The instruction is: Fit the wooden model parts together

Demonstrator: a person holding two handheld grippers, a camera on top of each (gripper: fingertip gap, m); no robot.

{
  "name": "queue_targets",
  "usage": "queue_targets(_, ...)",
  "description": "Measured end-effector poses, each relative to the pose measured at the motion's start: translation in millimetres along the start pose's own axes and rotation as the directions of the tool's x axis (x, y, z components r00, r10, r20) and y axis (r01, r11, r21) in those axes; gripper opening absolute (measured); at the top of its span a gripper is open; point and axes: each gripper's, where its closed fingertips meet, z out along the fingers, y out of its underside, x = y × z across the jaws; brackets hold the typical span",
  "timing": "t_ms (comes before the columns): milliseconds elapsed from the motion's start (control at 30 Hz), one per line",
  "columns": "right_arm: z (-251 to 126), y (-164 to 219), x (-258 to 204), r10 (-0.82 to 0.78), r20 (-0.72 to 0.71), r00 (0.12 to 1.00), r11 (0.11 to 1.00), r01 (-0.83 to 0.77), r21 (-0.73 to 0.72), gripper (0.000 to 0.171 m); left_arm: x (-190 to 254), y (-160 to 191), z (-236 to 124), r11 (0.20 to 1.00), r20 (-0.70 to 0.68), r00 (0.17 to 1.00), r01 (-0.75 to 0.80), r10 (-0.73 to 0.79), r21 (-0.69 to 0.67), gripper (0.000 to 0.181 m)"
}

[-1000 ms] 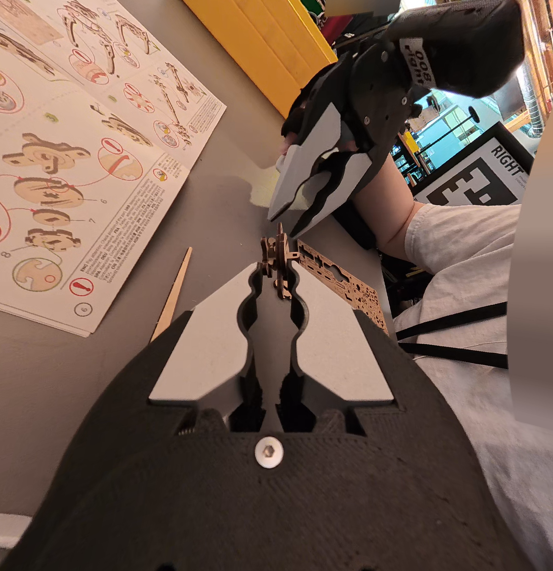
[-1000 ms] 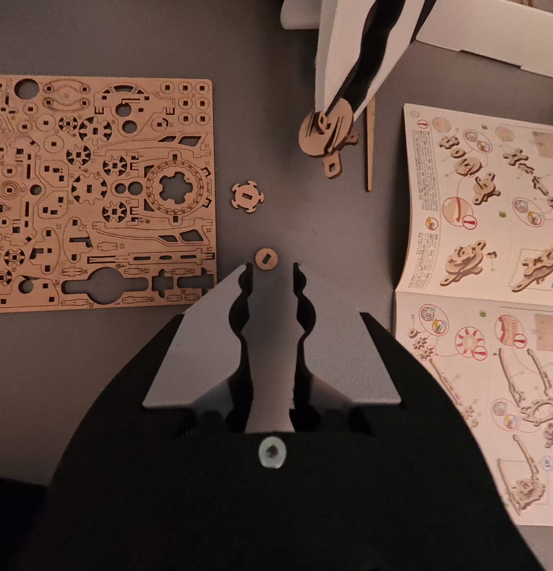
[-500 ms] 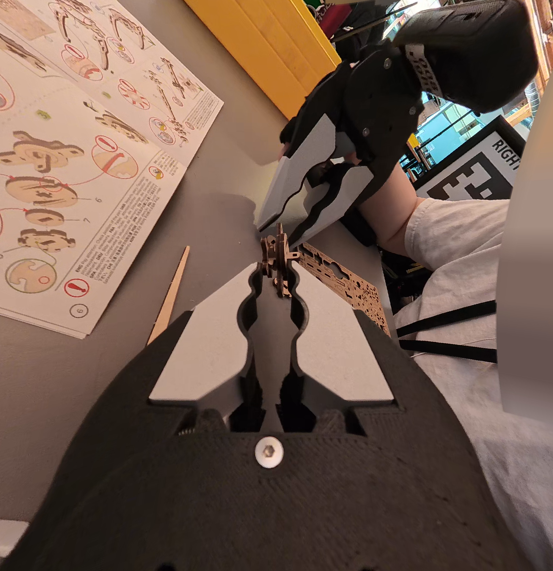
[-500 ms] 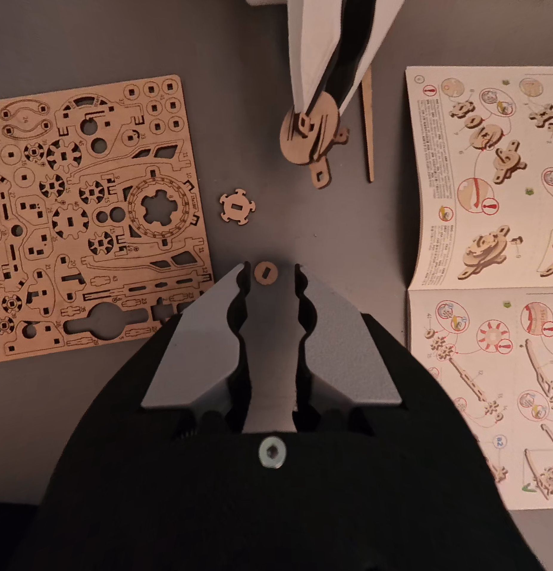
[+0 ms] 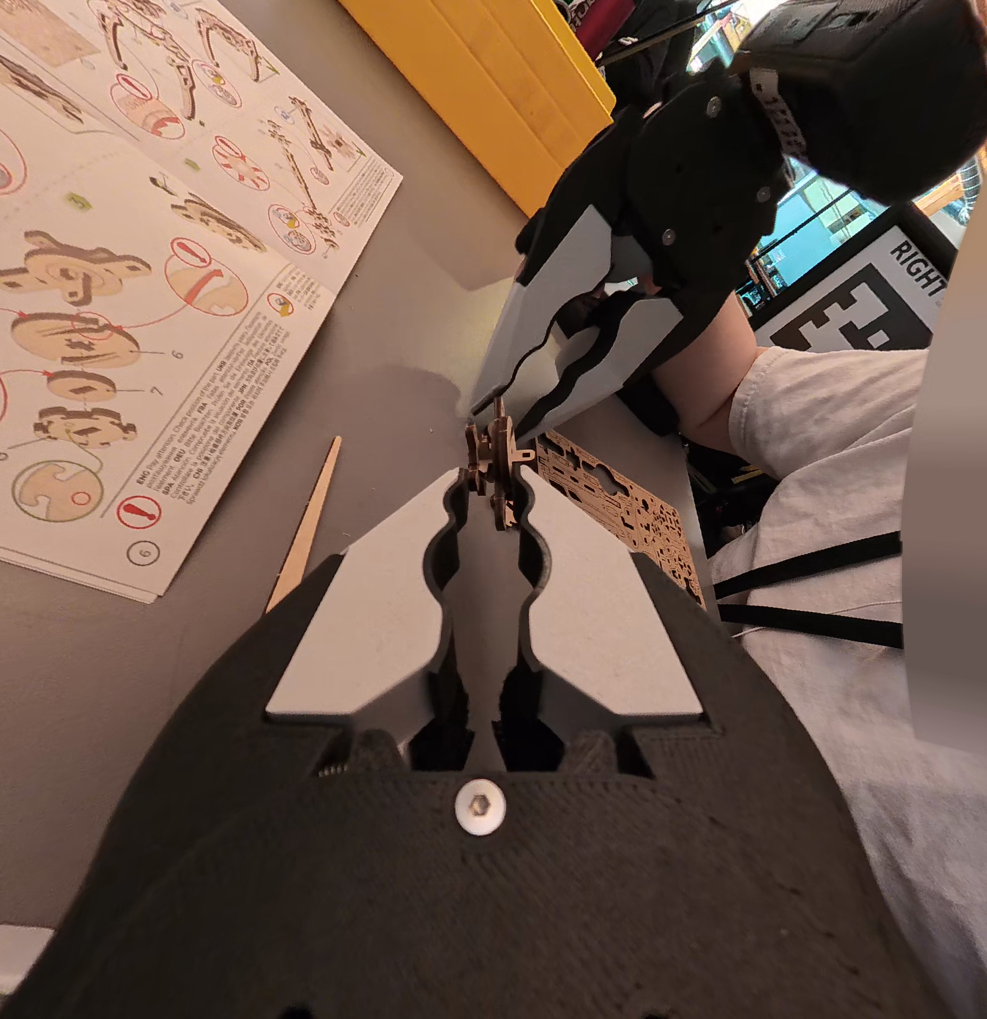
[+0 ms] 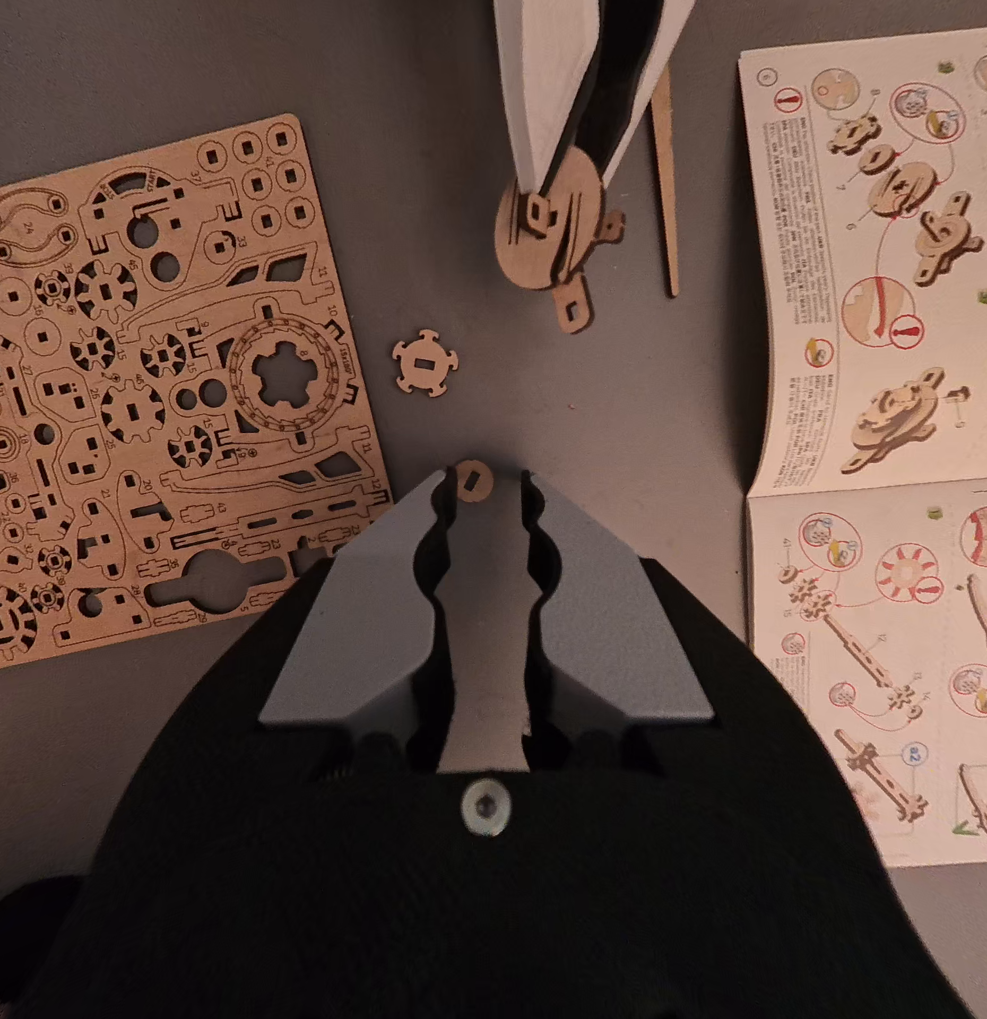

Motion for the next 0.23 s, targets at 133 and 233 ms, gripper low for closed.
queue_targets(133, -4.5, -3.5, -2.2, 0.003, -0.003, 1.000, 1.000, -0.003, 0.003, 0.021, 0.1, 0.1, 0.1, 1.000, 0.000, 1.000, -0.001, 0.001, -0.001, 0.014)
queue_targets(233, -3.0, -7.6, -6.0, 0.018, 0.007, 1.000, 1.000, -0.019, 0.004, 0.023, -0.2, 0.3, 0.1, 1.000, 0.001, 1.000, -0.001, 0.001, -0.001, 0.014)
